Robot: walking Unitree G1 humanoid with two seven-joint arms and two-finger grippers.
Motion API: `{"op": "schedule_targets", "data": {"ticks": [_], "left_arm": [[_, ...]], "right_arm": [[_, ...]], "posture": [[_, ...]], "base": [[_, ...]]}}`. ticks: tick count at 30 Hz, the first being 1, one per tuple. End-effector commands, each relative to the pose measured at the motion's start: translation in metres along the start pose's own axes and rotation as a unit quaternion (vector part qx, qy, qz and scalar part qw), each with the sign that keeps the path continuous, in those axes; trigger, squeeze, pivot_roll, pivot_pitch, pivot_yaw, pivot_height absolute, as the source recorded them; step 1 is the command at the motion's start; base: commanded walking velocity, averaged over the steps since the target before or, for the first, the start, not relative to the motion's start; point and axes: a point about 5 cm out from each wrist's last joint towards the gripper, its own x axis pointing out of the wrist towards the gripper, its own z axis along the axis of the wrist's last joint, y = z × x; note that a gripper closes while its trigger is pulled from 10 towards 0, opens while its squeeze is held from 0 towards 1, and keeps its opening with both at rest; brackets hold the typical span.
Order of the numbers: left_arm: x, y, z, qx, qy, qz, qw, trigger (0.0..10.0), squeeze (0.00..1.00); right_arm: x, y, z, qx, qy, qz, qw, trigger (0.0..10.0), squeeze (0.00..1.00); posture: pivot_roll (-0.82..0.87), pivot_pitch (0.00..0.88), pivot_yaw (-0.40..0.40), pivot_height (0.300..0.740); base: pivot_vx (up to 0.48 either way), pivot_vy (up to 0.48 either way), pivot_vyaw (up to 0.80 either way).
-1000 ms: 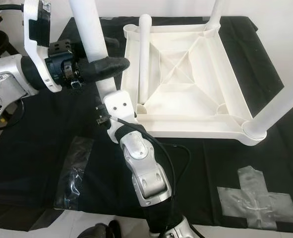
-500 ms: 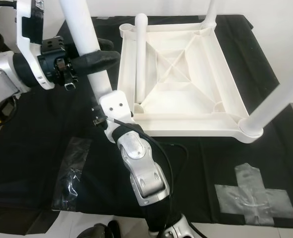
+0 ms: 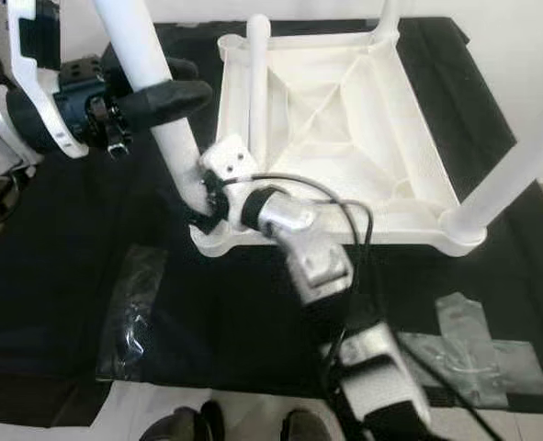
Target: Building children table
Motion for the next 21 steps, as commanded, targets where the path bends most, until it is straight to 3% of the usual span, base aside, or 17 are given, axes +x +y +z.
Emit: {"op": "schedule_targets", "data": {"ticks": [1, 3, 4, 11, 12, 21], "left_arm": [[0.008, -0.016, -0.005, -0.011, 0.018, -0.071, 0.997, 0.0, 0.0], [0.008, -0.017, -0.005, -0.012, 0.018, -0.073, 0.997, 0.0, 0.0], [0.009, -0.017, -0.007, -0.013, 0.019, -0.076, 0.997, 0.0, 0.0], [0.013, -0.014, -0.013, -0.018, 0.026, -0.088, 0.996, 0.0, 0.0], [0.014, -0.013, -0.012, -0.017, 0.027, -0.092, 0.995, 0.0, 0.0], [0.019, -0.012, -0.009, -0.015, 0.026, -0.1, 0.995, 0.0, 0.0]], "right_arm": [[0.0, 0.001, 0.004, -0.01, -0.002, 0.06, 0.998, 10.0, 0.17], [-0.001, 0.0, 0.004, -0.009, 0.001, 0.081, 0.997, 10.0, 0.17], [-0.002, 0.001, 0.002, -0.009, 0.011, 0.119, 0.993, 10.0, 0.0], [0.001, -0.009, 0.004, 0.0, 0.009, 0.178, 0.984, 10.0, 0.0], [0.002, -0.012, 0.004, 0.005, 0.007, 0.189, 0.982, 0.0, 0.0], [0.003, -0.018, 0.004, 0.011, 0.011, 0.226, 0.974, 0.0, 0.0]], "posture": [[-0.01, 0.185, 0.096, 0.74], [-0.01, 0.185, 0.096, 0.74], [-0.01, 0.185, 0.101, 0.74], [0.0, 0.187, 0.113, 0.74], [0.0, 0.191, 0.113, 0.74], [-0.02, 0.206, 0.111, 0.74]], "base": [[0.0, 0.0, 0.0], [0.0, 0.0, 0.0], [0.0, 0.0, 0.0], [0.0, 0.0, 0.0], [0.0, 0.0, 0.0], [0.0, 0.0, 0.0]]}}
